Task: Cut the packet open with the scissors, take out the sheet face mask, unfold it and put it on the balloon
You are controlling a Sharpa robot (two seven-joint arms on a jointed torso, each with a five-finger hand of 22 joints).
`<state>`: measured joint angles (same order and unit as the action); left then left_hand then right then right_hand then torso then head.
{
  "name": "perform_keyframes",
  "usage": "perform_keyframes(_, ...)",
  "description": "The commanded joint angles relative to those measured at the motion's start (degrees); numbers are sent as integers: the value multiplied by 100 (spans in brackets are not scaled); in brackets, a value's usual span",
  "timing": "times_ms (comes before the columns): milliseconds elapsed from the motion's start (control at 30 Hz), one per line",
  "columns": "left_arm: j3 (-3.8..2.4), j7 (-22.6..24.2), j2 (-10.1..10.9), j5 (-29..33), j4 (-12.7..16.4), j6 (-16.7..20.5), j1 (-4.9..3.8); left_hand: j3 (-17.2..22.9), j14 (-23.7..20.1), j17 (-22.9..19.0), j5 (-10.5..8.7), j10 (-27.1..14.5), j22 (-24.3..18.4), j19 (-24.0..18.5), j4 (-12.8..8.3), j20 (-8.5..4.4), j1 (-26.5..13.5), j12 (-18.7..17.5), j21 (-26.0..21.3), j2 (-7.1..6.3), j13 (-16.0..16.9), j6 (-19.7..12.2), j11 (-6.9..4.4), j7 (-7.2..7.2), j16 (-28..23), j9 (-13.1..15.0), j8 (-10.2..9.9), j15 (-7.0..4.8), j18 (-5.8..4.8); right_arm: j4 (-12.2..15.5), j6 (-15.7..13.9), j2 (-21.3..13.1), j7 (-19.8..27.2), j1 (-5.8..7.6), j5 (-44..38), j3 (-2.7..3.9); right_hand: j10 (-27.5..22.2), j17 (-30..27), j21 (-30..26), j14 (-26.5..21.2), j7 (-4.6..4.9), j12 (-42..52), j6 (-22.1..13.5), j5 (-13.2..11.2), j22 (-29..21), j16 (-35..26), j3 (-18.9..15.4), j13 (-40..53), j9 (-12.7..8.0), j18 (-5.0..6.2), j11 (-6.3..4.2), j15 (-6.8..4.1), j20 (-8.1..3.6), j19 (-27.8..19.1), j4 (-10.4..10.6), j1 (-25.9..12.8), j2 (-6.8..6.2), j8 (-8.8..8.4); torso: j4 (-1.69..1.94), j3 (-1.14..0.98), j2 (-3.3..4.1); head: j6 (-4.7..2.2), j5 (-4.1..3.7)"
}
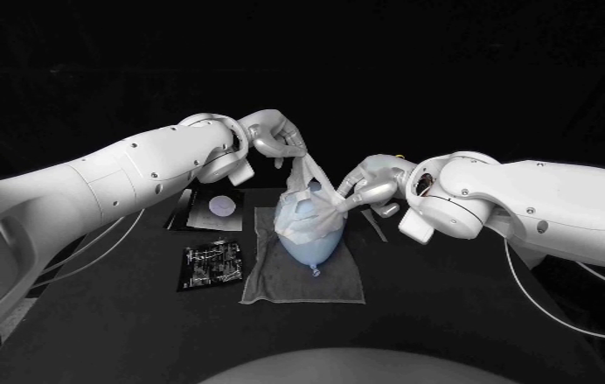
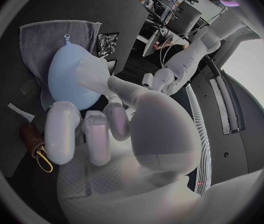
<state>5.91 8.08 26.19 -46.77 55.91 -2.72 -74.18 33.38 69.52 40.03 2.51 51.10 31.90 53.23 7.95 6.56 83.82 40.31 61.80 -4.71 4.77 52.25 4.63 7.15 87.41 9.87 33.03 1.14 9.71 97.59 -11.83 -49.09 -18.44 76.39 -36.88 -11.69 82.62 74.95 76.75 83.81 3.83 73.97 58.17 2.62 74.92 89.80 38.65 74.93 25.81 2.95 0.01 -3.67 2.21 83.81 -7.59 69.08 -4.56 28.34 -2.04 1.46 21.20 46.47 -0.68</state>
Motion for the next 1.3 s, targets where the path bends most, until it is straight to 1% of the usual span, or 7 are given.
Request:
perform_keyframes(33, -6, 53, -46, -106, -31, 40, -4, 33, 48, 5, 26, 3, 8, -28, 7, -6, 15, -19, 5, 42, 6, -3, -1, 19, 30, 411, 19, -8, 81, -55, -125, 15, -59, -16, -78, 1, 238, 1505, 22, 619, -1, 10, 29, 23, 1141, 20, 0, 457, 7, -30, -67, -37, -11, 273, 15, 33, -32, 27, 9, -5, 6, 9, -2)
perform_keyframes(267, -6, 23, -138, -278, -109, 54, -1, 44, 59, 36, 27, 0, 12, -28, -2, -5, 17, -23, 11, 43, 8, -10, 1, 24, 36, 426, 19, -7, 82, -298, -351, 161, -132, -88, 86, 1, 229, 1505, -40, 619, 0, -25, 21, 21, 1124, 20, -20, 435, 9, -17, -66, -41, -14, 259, 34, 13, -45, 27, 3, -2, 5, 32, 7)
perform_keyframes(367, -6, 12, -173, -352, -140, 65, 9, 44, 59, 36, 27, 0, 12, -28, -2, -5, 17, -23, 11, 43, 8, -10, 1, 24, 36, 426, 19, -7, 82, -373, -428, 217, -143, -111, 146, 1, 218, 1505, -91, 619, -2, -60, -6, 21, 1109, 20, -47, 416, 10, -7, -67, -45, -17, 247, 57, -8, -61, 21, 8, -9, 9, 38, 4)
perform_keyframes(600, -7, -16, -302, -556, -250, 169, 71, 58, 61, 46, 27, -6, 17, -28, -14, -4, 19, -28, 18, 46, 10, -20, 4, 30, 42, 444, 18, -5, 82, -524, -540, 302, -251, -157, 175, 1, 205, 1505, -133, 619, -2, -95, -18, 22, 1097, 20, -52, 394, 10, 2, -67, -46, -19, 237, 63, -8, -61, 19, 0, -11, 13, 81, -16)
perform_keyframes(933, -8, -35, -516, -781, -510, 369, 187, 70, 82, 98, 27, -10, 21, -26, -24, -3, 20, -31, 25, 46, 12, -28, 7, 36, 49, 460, 17, -4, 82, -590, -395, 307, -588, -228, 82, 1, 206, 1505, -131, 619, -3, -87, -20, 24, 1097, 20, -52, 400, 12, 1, -68, -47, -19, 238, 63, -4, -59, 20, -8, -14, 8, 129, -65)
perform_keyframes(1100, -8, -34, -621, -886, -623, 463, 219, 70, 82, 98, 27, -10, 21, -26, -24, -3, 20, -31, 25, 46, 12, -28, 7, 36, 49, 460, 17, -4, 82, -621, -350, 249, -712, -243, -69, 1, 204, 1505, -148, 619, -4, -94, -22, 26, 1093, 20, -53, 397, 13, 5, -69, -48, -20, 234, 63, 1, -59, 21, -6, -13, 4, 147, -106)
perform_keyframes(1300, -9, -83, -713, -1033, -725, 654, 233, 90, 104, 150, 27, -18, 30, -20, -39, -2, 20, -35, 38, 50, 15, -41, 11, 43, 59, 484, 14, -1, 83, -666, -284, 206, -767, -250, -114, 1, 202, 1505, -153, 619, -4, -97, -22, 27, 1091, 20, -52, 395, 14, 6, -70, -48, -20, 233, 61, 5, -58, 22, -2, -11, 0, 148, -109)
